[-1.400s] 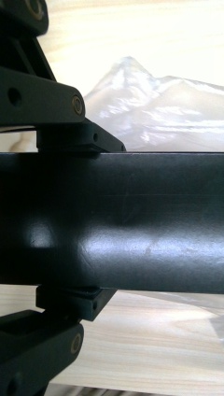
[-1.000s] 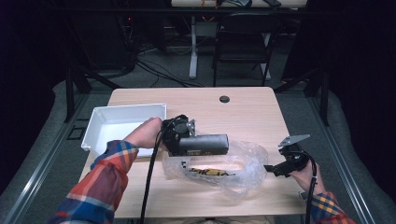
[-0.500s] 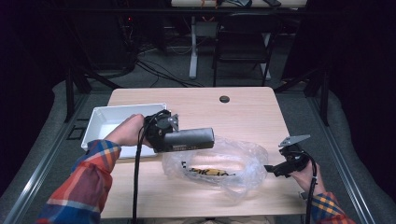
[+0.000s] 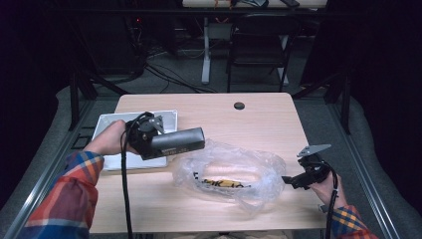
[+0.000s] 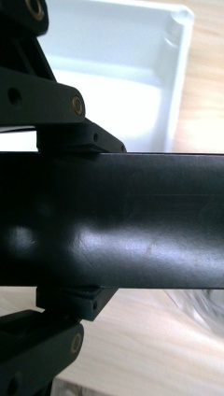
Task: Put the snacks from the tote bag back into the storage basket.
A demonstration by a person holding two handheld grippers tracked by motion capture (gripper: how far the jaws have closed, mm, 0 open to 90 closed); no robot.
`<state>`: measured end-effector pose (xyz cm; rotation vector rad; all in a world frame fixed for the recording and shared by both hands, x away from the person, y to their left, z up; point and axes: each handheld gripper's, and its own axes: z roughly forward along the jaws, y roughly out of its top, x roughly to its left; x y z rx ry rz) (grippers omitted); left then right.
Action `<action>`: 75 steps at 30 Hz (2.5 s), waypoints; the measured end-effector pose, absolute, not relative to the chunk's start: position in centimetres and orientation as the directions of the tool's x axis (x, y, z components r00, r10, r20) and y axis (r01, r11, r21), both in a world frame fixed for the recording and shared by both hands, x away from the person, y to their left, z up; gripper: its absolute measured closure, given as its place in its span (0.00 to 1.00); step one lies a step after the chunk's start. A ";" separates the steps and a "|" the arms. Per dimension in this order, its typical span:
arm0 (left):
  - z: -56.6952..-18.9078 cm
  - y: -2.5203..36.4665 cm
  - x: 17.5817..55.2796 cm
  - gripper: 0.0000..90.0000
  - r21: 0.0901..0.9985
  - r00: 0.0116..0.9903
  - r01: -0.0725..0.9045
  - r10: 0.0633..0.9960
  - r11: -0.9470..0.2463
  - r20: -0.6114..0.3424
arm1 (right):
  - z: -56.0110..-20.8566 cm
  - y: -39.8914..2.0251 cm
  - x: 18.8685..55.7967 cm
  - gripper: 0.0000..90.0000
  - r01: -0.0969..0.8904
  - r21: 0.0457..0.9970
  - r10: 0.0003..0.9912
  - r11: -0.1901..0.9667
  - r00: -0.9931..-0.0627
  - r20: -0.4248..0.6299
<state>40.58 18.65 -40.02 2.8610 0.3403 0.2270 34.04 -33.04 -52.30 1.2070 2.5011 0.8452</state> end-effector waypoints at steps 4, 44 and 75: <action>-40.0 20.9 40.8 0.48 0.286 0.942 0.268 0.313 -0.920 0.124 | -52.3 -33.1 34.1 0.03 0.639 0.596 0.777 0.485 -0.628 0.042; -48.5 28.7 44.3 0.48 0.289 0.867 0.441 0.486 -0.850 0.107 | -52.4 -32.9 34.1 0.02 0.636 0.593 0.774 0.494 -0.632 0.032; -52.1 29.9 45.4 0.27 0.409 0.799 0.519 0.596 -0.751 0.082 | -52.5 -32.9 34.1 0.02 0.632 0.587 0.772 0.505 -0.636 0.020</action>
